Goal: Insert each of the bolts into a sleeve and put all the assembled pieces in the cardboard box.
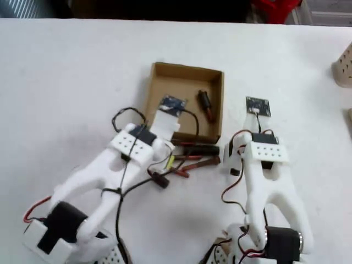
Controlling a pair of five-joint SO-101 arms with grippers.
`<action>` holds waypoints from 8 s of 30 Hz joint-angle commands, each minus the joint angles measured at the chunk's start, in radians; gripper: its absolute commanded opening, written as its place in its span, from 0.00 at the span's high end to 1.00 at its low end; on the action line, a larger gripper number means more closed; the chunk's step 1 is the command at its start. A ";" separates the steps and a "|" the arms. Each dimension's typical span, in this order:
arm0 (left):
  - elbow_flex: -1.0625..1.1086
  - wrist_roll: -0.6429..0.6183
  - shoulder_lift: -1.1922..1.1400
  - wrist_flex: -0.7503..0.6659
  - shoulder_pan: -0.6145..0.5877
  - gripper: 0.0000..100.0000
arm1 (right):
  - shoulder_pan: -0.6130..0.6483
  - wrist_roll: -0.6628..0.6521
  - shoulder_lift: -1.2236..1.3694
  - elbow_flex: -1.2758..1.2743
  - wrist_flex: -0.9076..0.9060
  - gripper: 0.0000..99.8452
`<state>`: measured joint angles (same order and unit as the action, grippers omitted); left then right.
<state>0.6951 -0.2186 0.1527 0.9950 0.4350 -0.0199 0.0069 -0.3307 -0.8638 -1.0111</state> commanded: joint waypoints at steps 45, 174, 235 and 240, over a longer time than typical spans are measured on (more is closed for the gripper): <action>0.114 -0.684 -0.096 -0.399 0.036 0.81 | 0.013 -0.071 -0.004 0.008 0.008 0.98; -0.034 -0.229 -0.171 -0.308 -0.536 0.97 | -0.232 -0.158 -0.163 -0.523 1.483 0.98; -0.032 -0.227 -0.166 -0.308 -0.538 0.97 | 0.654 0.087 0.443 -0.657 2.529 0.99; -0.038 -0.227 -0.165 -0.308 -0.541 0.97 | 0.704 0.086 0.696 -0.644 2.770 0.99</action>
<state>0.6935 -0.4565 -0.0207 0.7158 -0.0959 0.6460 0.0882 0.2662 -1.5328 1.6310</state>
